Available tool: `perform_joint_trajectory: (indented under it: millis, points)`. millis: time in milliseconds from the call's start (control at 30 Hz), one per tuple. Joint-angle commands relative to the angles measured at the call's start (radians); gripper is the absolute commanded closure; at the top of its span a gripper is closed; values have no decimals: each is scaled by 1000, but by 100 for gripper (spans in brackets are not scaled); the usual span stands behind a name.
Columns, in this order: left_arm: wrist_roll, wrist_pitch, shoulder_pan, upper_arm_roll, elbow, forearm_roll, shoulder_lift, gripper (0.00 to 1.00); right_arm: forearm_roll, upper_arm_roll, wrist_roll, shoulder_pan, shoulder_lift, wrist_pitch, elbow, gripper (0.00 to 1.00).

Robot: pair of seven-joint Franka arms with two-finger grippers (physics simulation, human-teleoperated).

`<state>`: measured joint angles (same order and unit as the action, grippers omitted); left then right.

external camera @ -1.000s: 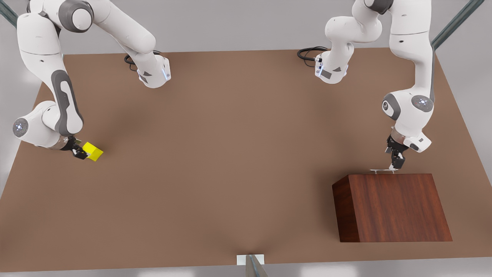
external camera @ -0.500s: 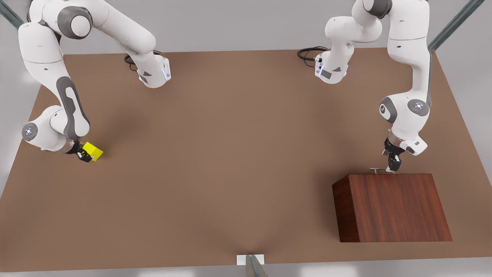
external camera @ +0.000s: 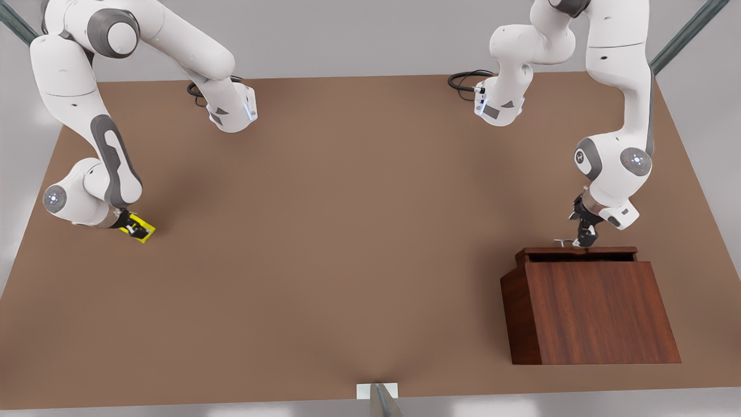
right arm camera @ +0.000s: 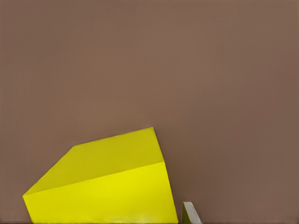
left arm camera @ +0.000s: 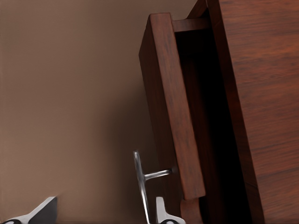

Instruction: Open the drawer with left arm, place the square in the middle with right arm, and place the square in the drawer with left arm

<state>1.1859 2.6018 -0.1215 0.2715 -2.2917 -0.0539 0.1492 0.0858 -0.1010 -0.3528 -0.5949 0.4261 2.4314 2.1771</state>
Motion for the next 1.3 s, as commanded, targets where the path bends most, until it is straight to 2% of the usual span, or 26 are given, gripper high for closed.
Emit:
perform_joint_trajectory:
  millis: [0, 100, 133, 233, 333, 633, 733, 900, 933, 1033, 1067, 1167, 1233, 1267]
  points:
    - [1, -3, 0, 0, 0, 0, 0, 0, 0, 0, 0, 0, 0, 0, 0, 12]
    - [1, -32, 0, 0, 0, -1, -16, 0, 0, -5, 0, 0, -3, -35, -2, 13]
    - [4, -48, 0, 2, 0, -1, -20, 0, 2, -3, 0, 0, -3, -28, -7, 17]
    - [6, -86, 0, 3, 0, -1, -34, 0, 2, -3, 2, 0, -1, -21, -14, 37]
    - [6, -124, 0, 3, 0, -1, -49, 0, 2, -3, 2, 0, -1, -20, -16, 45]
    - [14, -187, 0, 3, -5, 0, -74, 0, 2, -39, -5, 29, -53, -44, -30, 45]
    - [14, -206, 0, 3, -6, 0, -82, 0, 0, -126, -26, 30, -52, -121, -108, 45]
    - [14, -223, 0, 3, -6, 0, -83, 0, 3, -413, -328, 32, -58, -187, -200, 45]
    - [14, -238, 0, 3, -6, 0, -88, 0, 3, -457, -357, 73, -53, -206, -244, 45]
    - [14, -255, 0, 3, -6, 0, -94, 0, -1, -457, -376, 268, -24, -256, -338, 45]
    - [14, -270, 0, 3, -6, 0, -102, 0, 2, -457, -510, 360, 11, -320, -431, 45]
    - [15, -292, 0, 3, -6, 0, -108, 0, 2, -456, -873, 558, 62, -337, -548, 45]
    - [17, -301, 0, 3, -6, -1, -108, 0, 2, -448, -1077, 710, 161, -468, -756, 45]
    - [17, -296, 0, 3, -5, 0, -109, 0, 43, -448, -1175, 776, 209, -476, -826, 45]
